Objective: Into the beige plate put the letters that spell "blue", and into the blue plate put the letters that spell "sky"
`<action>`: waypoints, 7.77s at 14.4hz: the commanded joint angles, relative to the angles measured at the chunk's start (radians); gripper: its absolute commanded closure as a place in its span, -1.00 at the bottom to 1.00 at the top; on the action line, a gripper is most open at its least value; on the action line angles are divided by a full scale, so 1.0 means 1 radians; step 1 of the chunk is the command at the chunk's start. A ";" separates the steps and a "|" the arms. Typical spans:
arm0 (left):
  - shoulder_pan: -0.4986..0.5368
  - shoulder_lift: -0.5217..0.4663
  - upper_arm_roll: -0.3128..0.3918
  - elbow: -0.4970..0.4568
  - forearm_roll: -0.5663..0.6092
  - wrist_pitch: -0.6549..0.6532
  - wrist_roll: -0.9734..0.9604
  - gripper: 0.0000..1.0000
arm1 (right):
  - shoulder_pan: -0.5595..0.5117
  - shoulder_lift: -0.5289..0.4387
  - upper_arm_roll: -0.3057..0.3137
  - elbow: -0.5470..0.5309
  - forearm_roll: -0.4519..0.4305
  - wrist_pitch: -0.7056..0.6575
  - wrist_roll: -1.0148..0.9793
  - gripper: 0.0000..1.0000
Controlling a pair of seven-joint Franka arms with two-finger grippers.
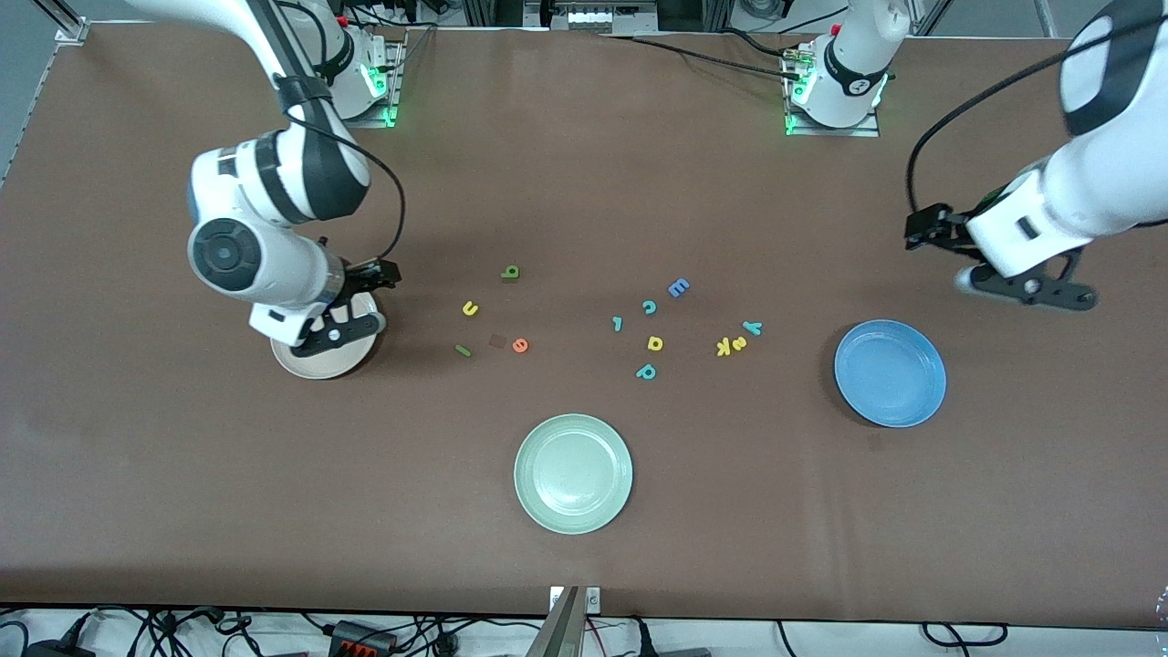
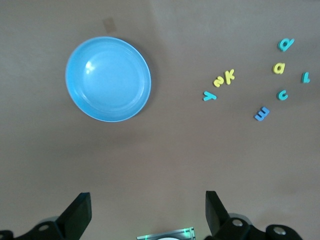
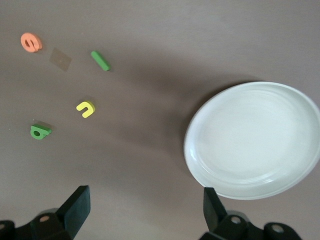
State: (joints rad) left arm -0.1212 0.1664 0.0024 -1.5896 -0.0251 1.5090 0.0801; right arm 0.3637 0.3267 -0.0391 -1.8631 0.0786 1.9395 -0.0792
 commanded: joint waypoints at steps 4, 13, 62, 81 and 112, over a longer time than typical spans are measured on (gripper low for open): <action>-0.060 0.137 -0.038 0.013 0.002 0.046 0.066 -1.00 | 0.151 0.037 -0.007 -0.110 0.015 0.211 -0.021 -1.00; -0.066 0.289 -0.048 -0.108 -0.006 0.399 0.177 -1.00 | 0.208 0.164 -0.007 -0.110 -0.002 0.404 -0.112 -0.69; 0.115 0.309 -0.050 -0.273 0.057 0.573 0.486 -1.00 | 0.123 0.190 -0.315 -0.120 0.000 0.239 -0.159 0.48; -0.124 0.459 -0.202 -0.259 0.118 0.876 -0.527 -1.00 | 0.310 0.305 -0.209 0.078 0.067 0.484 -0.143 -0.74; 0.219 0.375 -0.199 -0.216 0.171 0.614 0.087 0.43 | 0.356 0.370 -0.209 0.099 0.082 0.495 -0.154 0.64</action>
State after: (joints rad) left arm 0.0995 0.5383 -0.1843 -1.8056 0.1190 2.1150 0.1511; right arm 0.7214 0.6799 -0.2480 -1.7934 0.1510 2.4442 -0.2150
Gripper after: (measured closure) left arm 0.753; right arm 0.718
